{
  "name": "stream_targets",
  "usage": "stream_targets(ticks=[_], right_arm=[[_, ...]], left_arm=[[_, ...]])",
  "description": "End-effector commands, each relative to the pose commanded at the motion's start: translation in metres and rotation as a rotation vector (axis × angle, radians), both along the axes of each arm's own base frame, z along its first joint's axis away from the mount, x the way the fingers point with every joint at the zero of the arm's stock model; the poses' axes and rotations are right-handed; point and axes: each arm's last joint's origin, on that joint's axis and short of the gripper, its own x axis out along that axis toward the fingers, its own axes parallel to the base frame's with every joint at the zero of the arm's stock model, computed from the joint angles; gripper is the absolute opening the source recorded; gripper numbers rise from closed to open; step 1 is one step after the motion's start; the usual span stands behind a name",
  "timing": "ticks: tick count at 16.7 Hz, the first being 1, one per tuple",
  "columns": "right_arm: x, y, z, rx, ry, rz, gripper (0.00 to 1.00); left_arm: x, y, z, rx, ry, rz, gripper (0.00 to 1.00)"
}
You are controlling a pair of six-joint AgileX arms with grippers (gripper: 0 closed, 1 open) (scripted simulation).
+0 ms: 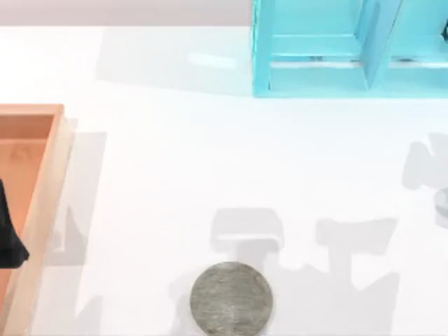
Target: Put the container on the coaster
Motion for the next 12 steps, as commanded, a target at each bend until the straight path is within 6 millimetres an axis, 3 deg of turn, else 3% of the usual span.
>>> stream_targets(ticks=[6,12], right_arm=[[0.065,-0.012,-0.017,-0.069,0.332,0.309,1.0],[0.091,-0.017,-0.03,-0.066,0.456,0.446,1.0]], left_arm=[[0.0,0.0,0.0,0.0,0.0,0.0,1.0],[0.0,0.0,0.0,0.0,0.0,0.0,1.0]])
